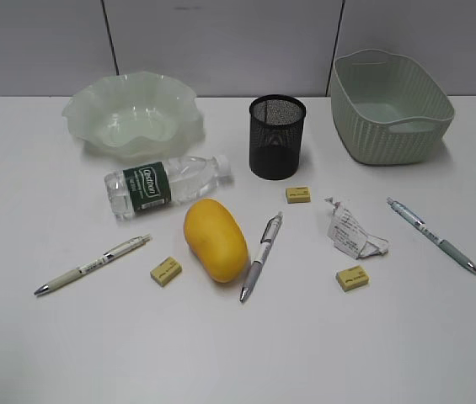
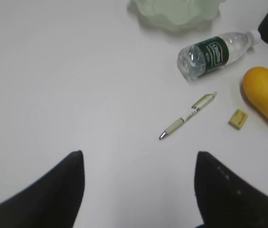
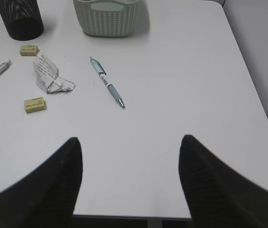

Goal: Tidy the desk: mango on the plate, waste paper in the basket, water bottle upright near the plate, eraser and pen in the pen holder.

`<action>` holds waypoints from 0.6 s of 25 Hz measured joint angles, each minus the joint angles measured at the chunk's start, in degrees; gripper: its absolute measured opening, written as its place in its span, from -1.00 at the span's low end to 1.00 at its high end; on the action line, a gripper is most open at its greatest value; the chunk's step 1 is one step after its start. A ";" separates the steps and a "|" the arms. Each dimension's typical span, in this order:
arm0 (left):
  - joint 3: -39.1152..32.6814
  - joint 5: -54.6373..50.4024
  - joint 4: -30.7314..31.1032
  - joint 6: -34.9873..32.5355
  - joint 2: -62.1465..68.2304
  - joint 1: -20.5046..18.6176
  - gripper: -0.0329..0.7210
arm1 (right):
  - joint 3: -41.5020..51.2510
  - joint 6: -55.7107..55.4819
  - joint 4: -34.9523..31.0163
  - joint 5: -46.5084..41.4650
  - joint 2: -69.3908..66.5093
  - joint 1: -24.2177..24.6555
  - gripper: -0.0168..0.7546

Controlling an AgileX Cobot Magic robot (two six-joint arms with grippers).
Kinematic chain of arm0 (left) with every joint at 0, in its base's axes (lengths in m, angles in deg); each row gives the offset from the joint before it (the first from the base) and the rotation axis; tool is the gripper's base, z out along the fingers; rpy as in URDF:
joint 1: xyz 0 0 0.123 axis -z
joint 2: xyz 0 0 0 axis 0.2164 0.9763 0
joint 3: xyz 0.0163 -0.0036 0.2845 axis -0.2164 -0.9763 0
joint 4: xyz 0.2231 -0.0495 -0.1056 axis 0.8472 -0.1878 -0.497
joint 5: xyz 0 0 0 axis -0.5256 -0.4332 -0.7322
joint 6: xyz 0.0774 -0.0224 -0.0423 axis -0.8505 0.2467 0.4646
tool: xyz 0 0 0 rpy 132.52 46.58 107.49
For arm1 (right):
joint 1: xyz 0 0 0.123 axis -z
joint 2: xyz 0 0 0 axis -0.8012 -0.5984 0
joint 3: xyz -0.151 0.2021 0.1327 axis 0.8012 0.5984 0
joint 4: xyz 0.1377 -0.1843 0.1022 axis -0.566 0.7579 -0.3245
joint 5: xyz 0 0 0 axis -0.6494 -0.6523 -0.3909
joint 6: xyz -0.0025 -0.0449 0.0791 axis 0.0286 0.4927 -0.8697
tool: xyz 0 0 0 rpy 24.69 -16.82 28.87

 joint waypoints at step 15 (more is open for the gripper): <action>15.68 4.40 -9.98 -1.42 26.62 5.43 0.50 | 0.00 0.00 0.00 0.00 0.00 0.00 0.36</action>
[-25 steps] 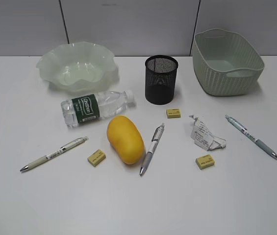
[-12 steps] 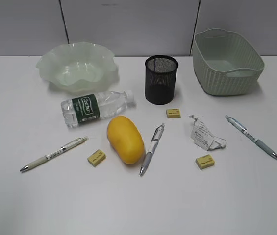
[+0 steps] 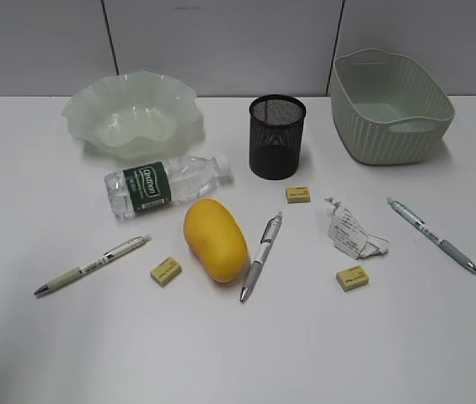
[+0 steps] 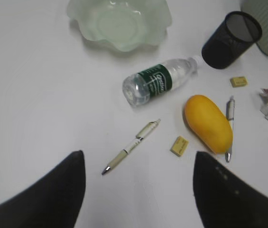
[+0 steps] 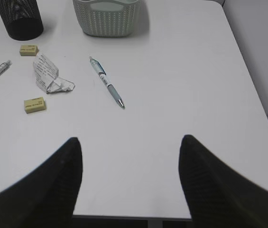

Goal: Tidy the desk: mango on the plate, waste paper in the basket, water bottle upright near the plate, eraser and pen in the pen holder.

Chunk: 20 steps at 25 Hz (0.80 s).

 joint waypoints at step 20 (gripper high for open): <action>4.14 10.36 4.52 11.50 27.78 32.37 0.43 | 0.00 0.00 0.00 0.00 0.00 0.00 0.36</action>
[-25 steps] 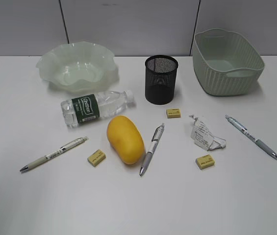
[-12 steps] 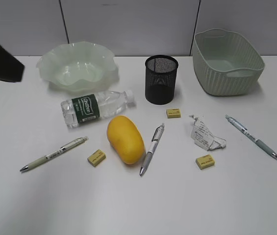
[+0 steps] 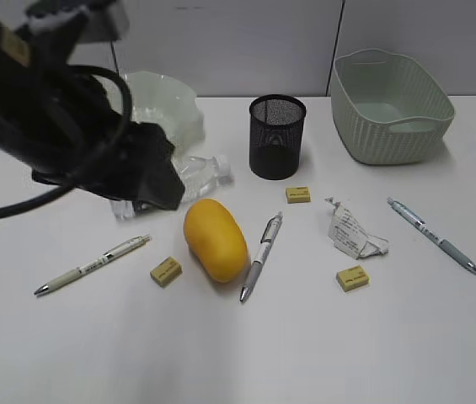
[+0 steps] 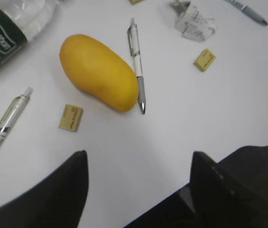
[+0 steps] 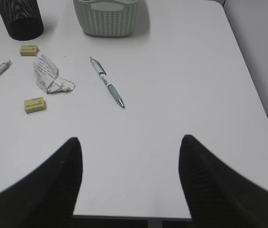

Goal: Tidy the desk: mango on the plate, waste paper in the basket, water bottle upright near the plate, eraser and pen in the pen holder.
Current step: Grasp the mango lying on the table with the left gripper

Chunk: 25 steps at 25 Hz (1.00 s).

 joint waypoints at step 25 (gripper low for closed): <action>10.61 3.13 -0.12 28.48 27.37 3.23 0.72 | 0.00 0.00 0.00 0.00 0.00 0.00 0.36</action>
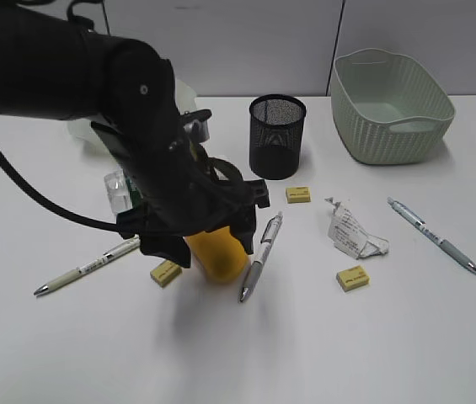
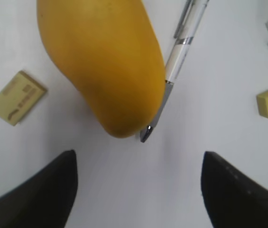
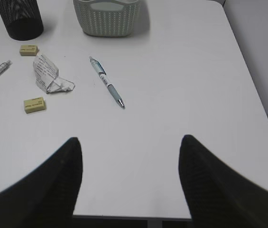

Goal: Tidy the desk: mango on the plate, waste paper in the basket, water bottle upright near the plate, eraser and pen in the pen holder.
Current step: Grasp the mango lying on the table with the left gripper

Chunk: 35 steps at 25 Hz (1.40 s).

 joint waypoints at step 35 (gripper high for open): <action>1.23 11.57 -5.16 3.52 10.02 -3.27 0.73 | 0.00 0.00 -0.05 0.00 0.00 0.00 0.36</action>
